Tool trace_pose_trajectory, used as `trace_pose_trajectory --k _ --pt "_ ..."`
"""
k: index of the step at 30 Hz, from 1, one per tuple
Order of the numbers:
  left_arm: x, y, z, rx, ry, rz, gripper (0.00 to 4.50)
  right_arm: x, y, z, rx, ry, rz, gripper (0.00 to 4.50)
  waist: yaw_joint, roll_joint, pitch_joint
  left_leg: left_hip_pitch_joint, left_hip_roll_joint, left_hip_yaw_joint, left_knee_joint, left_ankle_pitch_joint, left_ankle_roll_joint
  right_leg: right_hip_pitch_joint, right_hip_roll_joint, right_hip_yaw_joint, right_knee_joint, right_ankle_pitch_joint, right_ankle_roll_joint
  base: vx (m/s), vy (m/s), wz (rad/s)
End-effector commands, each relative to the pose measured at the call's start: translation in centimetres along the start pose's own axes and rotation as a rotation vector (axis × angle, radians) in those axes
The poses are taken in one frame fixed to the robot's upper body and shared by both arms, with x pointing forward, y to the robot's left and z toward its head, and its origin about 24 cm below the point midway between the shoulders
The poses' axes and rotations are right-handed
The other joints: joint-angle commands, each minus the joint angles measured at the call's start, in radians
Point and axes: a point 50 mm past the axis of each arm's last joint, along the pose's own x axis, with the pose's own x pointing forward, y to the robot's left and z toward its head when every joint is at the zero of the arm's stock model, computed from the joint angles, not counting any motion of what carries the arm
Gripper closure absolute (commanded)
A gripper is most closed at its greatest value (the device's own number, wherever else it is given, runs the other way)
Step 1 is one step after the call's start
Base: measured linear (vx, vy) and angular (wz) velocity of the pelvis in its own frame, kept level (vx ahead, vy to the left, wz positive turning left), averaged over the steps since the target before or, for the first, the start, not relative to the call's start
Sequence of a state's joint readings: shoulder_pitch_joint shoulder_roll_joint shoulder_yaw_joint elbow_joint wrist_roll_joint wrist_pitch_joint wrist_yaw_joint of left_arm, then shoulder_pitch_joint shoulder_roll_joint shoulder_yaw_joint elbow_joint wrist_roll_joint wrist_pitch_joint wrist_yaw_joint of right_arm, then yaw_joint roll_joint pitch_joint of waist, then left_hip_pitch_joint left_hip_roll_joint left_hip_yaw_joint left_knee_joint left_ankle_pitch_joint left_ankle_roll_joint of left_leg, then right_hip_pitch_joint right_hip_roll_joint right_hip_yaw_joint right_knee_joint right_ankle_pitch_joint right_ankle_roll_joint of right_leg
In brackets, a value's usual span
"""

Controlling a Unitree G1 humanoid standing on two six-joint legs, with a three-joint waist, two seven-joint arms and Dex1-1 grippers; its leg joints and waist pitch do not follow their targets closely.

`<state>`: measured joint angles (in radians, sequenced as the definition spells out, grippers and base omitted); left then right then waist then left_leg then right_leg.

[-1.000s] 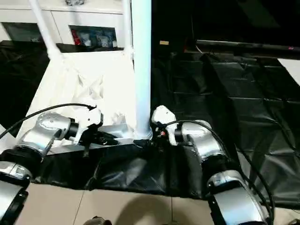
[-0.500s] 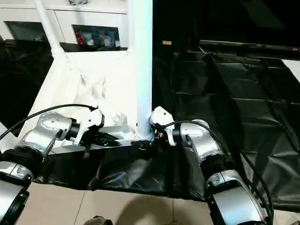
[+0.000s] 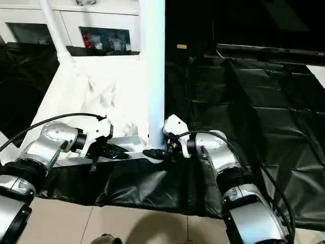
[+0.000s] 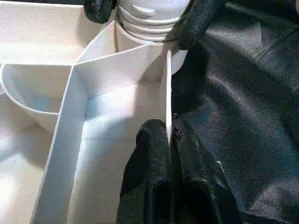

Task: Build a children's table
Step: Rotate leg to tighten

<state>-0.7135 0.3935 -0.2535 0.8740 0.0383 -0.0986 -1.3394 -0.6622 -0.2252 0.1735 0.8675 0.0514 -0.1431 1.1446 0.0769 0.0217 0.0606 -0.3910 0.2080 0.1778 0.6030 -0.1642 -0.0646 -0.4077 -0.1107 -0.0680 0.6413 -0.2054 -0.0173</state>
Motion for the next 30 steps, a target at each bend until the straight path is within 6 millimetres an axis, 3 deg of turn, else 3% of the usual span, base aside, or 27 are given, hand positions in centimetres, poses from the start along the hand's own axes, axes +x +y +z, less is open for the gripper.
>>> trace_pose_trajectory --k 1,2,3,4,6,9,10,12,13,14,15,20,21,25,27,30 --pt "1.3 0.7 0.9 0.002 -0.002 0.084 4.50 0.8 0.1 -0.5 0.073 -0.035 -0.093 1.78 -0.006 -0.012 -0.071 0.020 0.019 0.003 -0.076 -0.250 0.044 0.049 -0.030 0.036 -0.082 -0.152 -0.243 0.000 0.000 0.00" --pt "2.4 1.0 1.5 -0.024 -0.021 0.151 4.50 1.3 0.1 -0.9 0.102 -0.045 -0.186 1.78 -0.009 -0.014 -0.069 0.022 0.020 0.004 -0.078 -0.263 0.038 0.046 -0.030 0.037 -0.085 -0.182 -0.236 0.000 0.000 0.00" --pt "2.8 1.1 1.8 -0.034 -0.028 0.171 4.50 1.5 0.1 -1.1 0.111 -0.048 -0.216 1.79 -0.009 -0.013 -0.064 0.034 0.017 0.001 -0.082 -0.324 0.008 0.042 -0.034 0.039 -0.099 -0.298 -0.210 0.000 0.000 0.00" --pt "4.4 1.2 2.7 -0.055 -0.053 0.217 4.50 2.1 0.2 -1.7 0.164 -0.045 -0.317 1.80 -0.011 -0.015 -0.065 0.031 0.017 0.000 -0.082 -0.321 0.001 0.045 -0.035 0.040 -0.099 -0.314 -0.200 0.000 0.000 0.00" --pt "5.1 1.2 3.1 -0.058 -0.063 0.226 4.50 2.4 0.3 -2.1 0.193 -0.039 -0.356 1.80 -0.015 -0.016 -0.064 0.031 0.016 -0.002 -0.087 -0.330 -0.012 0.043 -0.033 0.039 -0.105 -0.341 -0.178 0.000 0.000 0.00" --pt "8.4 0.8 5.3 -0.099 -0.123 0.271 4.50 4.5 0.5 -2.5 0.249 0.004 -0.545 1.80 -0.026 -0.014 -0.068 0.032 0.013 -0.003 -0.088 -0.318 -0.010 0.042 -0.029 0.038 -0.108 -0.301 -0.176 0.000 0.000 0.00" --pt "8.9 0.6 5.6 -0.104 -0.130 0.271 4.50 4.9 0.4 -2.2 0.250 0.001 -0.568 1.80 -0.031 0.008 -0.068 0.031 0.011 -0.004 -0.088 -0.335 -0.016 0.041 -0.028 0.038 -0.109 -0.294 -0.179 0.000 0.000 0.00" --pt "9.5 0.4 5.9 -0.098 -0.128 0.259 4.50 5.8 0.4 -1.2 0.244 -0.033 -0.580 1.80 -0.037 -0.007 -0.071 0.026 0.008 -0.005 -0.089 -0.341 -0.005 0.048 -0.027 0.034 -0.111 -0.293 -0.174 0.000 0.000 0.00" --pt "9.6 0.3 6.0 -0.093 -0.123 0.258 4.50 6.0 0.4 -0.9 0.236 -0.043 -0.590 1.80 -0.039 0.007 -0.073 0.030 0.008 -0.004 -0.087 -0.347 0.005 0.044 -0.028 0.035 -0.112 -0.286 -0.177 0.000 0.000 0.00" --pt "9.7 0.3 6.0 -0.084 -0.117 0.257 4.50 6.1 0.3 -0.6 0.225 -0.055 -0.601 1.80 -0.042 0.003 -0.074 0.029 0.008 -0.003 -0.087 -0.345 0.011 0.044 -0.027 0.035 -0.115 -0.274 -0.179 0.000 0.000 0.00" --pt "9.6 0.3 5.9 -0.078 -0.113 0.251 4.50 6.1 0.2 -0.3 0.207 -0.068 -0.603 1.24 -0.045 0.003 -0.076 0.025 0.007 -0.004 -0.087 -0.339 0.020 0.048 -0.026 0.034 -0.113 -0.259 -0.182 0.000 0.000 0.00" --pt "8.0 0.6 5.0 -0.032 -0.108 0.236 4.50 3.8 -0.7 0.1 0.157 -0.135 -0.563 0.81 -0.046 0.005 -0.080 0.021 0.011 -0.003 -0.087 -0.321 0.047 0.052 -0.026 0.031 -0.112 -0.214 -0.198 0.000 0.000 0.00" --pt "7.4 0.6 4.7 -0.021 -0.118 0.213 4.50 3.0 -0.8 0.0 0.159 -0.153 -0.511 0.73 -0.044 0.001 -0.082 0.021 0.011 -0.002 -0.085 -0.308 0.056 0.054 -0.026 0.031 -0.109 -0.190 -0.206 0.000 0.000 0.00" --pt "6.0 0.3 3.8 0.011 -0.109 0.133 4.50 1.2 -0.5 -0.6 0.072 -0.092 -0.359 0.52 -0.039 0.001 -0.088 0.013 0.012 0.001 -0.076 -0.203 0.108 0.064 -0.026 0.028 -0.094 -0.036 -0.246 0.000 0.000 0.00" --pt "5.1 0.0 3.1 0.022 -0.096 0.081 4.50 0.2 -0.1 -1.1 0.027 -0.057 -0.253 0.52 -0.038 0.003 -0.090 0.013 0.015 0.006 -0.071 -0.164 0.130 0.062 -0.023 0.026 -0.086 0.025 -0.267 0.000 0.000 0.00" --pt "4.2 -0.2 2.4 0.022 -0.084 0.025 4.50 -0.8 0.3 -1.3 0.000 -0.032 -0.140 0.52 -0.028 0.001 -0.086 0.017 0.019 0.009 -0.073 -0.191 0.136 0.058 -0.025 0.027 -0.089 -0.011 -0.275 0.000 0.000 0.00"
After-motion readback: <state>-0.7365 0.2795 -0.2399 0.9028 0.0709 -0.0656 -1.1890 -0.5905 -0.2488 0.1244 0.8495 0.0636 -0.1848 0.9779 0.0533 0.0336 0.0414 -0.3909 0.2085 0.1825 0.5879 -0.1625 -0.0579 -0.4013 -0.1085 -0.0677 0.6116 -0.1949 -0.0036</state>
